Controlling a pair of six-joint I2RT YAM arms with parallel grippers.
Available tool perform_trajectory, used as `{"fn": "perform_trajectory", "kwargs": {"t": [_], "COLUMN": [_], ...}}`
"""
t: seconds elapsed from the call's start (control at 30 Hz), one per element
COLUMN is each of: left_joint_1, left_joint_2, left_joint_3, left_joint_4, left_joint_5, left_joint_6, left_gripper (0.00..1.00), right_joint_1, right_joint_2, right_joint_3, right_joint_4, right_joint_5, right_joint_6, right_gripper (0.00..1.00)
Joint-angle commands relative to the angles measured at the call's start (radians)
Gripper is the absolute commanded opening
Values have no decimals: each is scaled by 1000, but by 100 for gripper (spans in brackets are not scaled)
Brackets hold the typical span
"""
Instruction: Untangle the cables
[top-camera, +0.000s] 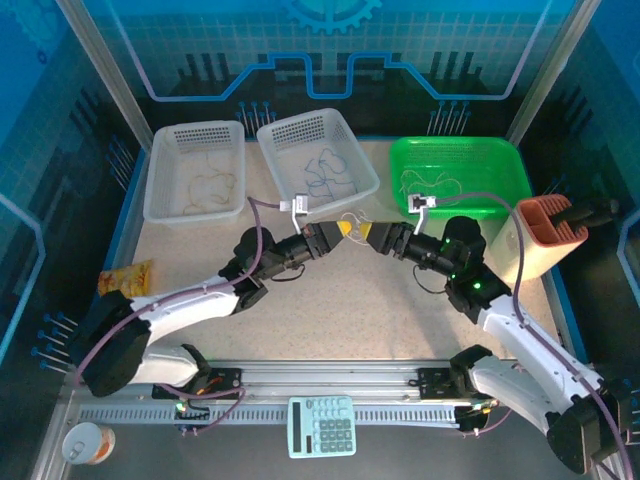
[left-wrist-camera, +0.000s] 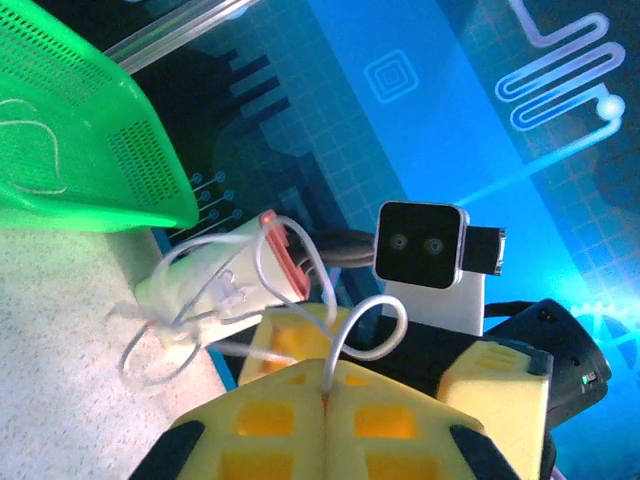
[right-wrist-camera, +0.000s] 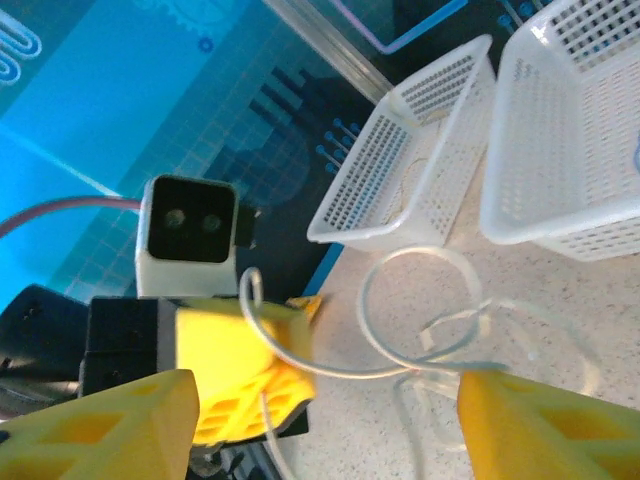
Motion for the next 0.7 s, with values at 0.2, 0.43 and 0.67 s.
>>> {"fn": "perform_trajectory", "kwargs": {"t": [0.2, 0.43, 0.67], "left_joint_1": [3, 4, 6], "left_joint_2": [-167, -183, -183], "left_joint_3": [51, 74, 78], "left_joint_4": [-255, -283, -274], "left_joint_5": [81, 102, 93], "left_joint_6": [161, 164, 153], "left_gripper": [0, 0, 0], "right_joint_1": [-59, -62, -64], "right_joint_2": [-52, -65, -85], "right_joint_3": [30, -35, -68], "right_joint_4": [-161, -159, -148], "right_joint_5": [43, 8, -47], "right_joint_6": [-115, -130, -156], "right_gripper": [78, 77, 67]}}
